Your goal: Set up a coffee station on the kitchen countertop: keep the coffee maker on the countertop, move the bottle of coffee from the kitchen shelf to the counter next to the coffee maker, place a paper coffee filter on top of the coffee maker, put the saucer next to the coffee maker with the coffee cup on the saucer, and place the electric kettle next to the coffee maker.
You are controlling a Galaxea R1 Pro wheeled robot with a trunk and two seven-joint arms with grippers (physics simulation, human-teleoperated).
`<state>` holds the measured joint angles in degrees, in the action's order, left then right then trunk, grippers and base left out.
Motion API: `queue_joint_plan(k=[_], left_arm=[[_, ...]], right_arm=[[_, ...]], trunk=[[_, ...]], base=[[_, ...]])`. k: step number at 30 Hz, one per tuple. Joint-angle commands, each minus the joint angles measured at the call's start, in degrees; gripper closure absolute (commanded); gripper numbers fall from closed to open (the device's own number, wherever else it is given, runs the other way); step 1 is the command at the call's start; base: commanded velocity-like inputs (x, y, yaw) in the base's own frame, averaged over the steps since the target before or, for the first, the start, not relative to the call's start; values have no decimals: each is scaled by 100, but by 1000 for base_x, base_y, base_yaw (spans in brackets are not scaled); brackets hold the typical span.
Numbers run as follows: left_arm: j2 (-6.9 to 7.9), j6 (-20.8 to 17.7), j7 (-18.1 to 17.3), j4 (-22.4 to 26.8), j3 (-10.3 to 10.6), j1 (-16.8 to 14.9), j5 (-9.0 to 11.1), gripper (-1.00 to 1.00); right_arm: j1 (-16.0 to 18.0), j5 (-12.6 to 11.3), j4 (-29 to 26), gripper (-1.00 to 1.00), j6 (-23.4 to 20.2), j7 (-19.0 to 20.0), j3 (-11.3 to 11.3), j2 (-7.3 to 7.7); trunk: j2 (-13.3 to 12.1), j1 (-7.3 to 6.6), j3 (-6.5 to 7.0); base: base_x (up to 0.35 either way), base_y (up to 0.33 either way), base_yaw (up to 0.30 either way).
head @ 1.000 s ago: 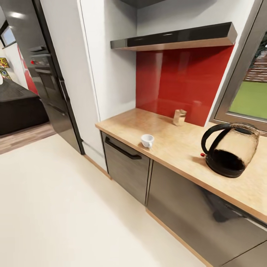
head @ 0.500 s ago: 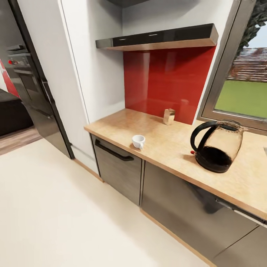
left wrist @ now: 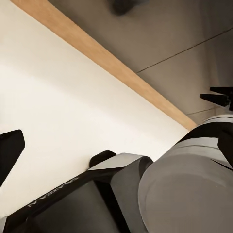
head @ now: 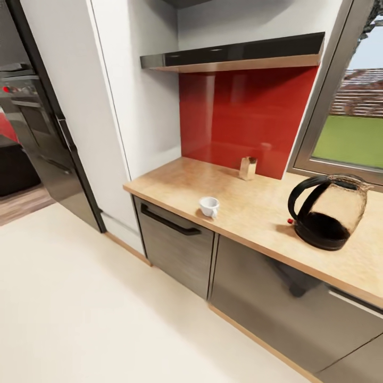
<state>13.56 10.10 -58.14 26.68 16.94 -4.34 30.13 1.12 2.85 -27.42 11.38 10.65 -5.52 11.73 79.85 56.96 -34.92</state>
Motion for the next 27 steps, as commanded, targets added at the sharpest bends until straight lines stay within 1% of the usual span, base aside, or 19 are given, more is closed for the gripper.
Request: queue_joint_plan(k=[1, 6, 23, 27], left_arm=[[7, 36, 4, -5, 46, -6, 45, -100], [7, 36, 4, -5, 46, -6, 45, -100], [7, 36, 37, -5, 47, -6, 45, -100], [7, 36, 45, -5, 46, -6, 45, -100]], right_arm=[[2, 30, 0, -100, 15, 50, -47, -5], [2, 29, 0, -100, 13, 51, -46, -6], [2, 29, 0, -100, 13, 51, -45, -10], [2, 28, 0, -100, 13, 51, -45, -11]], trunk=[[3, 1, -5], [3, 1, -5], [3, 1, -5], [3, 1, -5]], base=[[132, 310, -3], [110, 244, -114], [7, 16, -271], [68, 113, -189]])
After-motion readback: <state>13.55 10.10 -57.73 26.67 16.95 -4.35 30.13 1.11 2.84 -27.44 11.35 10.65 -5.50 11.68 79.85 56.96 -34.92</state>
